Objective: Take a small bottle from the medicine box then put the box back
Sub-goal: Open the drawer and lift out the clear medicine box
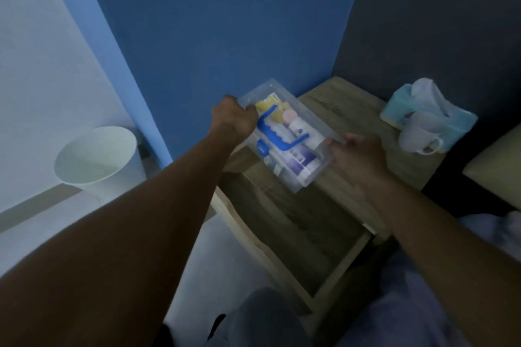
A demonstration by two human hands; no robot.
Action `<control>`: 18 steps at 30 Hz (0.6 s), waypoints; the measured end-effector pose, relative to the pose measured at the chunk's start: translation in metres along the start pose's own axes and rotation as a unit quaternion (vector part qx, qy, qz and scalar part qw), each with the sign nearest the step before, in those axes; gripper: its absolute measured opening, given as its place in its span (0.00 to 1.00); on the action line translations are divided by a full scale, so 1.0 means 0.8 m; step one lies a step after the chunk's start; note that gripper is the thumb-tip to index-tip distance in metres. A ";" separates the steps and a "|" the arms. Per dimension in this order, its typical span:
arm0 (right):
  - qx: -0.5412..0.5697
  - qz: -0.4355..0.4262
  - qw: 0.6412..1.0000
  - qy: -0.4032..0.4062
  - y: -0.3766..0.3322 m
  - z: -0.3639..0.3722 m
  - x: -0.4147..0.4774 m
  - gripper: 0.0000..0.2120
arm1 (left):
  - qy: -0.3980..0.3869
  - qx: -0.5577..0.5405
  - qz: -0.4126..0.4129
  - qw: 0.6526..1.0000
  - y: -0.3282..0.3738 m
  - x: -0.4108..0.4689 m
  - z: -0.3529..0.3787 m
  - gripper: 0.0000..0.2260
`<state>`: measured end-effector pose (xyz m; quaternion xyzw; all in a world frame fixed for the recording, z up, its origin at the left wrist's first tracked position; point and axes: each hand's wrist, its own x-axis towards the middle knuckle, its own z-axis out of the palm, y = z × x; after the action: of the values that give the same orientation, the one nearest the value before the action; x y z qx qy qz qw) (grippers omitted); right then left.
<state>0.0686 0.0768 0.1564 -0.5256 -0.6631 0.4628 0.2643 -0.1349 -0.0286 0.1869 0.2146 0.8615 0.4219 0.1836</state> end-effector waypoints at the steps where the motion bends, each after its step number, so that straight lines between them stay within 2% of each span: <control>1: -0.006 -0.004 1.000 0.005 -0.009 -0.001 0.012 0.15 | -0.011 -0.022 -0.003 1.000 0.007 0.006 -0.001 0.25; 3: -0.011 -0.001 1.000 0.005 -0.021 0.000 0.038 0.18 | -0.024 -0.059 -0.004 0.998 0.015 0.024 0.004 0.27; 6: -0.012 0.000 1.000 0.009 -0.027 0.004 0.074 0.21 | -0.039 -0.082 0.000 0.996 0.018 0.057 0.022 0.24; 15: -0.067 0.005 0.998 0.002 0.003 0.028 0.140 0.19 | -0.055 -0.097 0.016 0.994 -0.011 0.142 0.088 0.07; 18: -0.074 0.014 0.997 -0.005 0.009 0.033 0.155 0.17 | -0.054 -0.104 0.017 0.993 -0.020 0.155 0.101 0.06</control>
<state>0.0120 0.1850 0.1215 -0.5507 -0.6894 0.4188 0.2146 -0.2024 0.0794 0.1106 0.2314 0.7983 0.4999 0.2435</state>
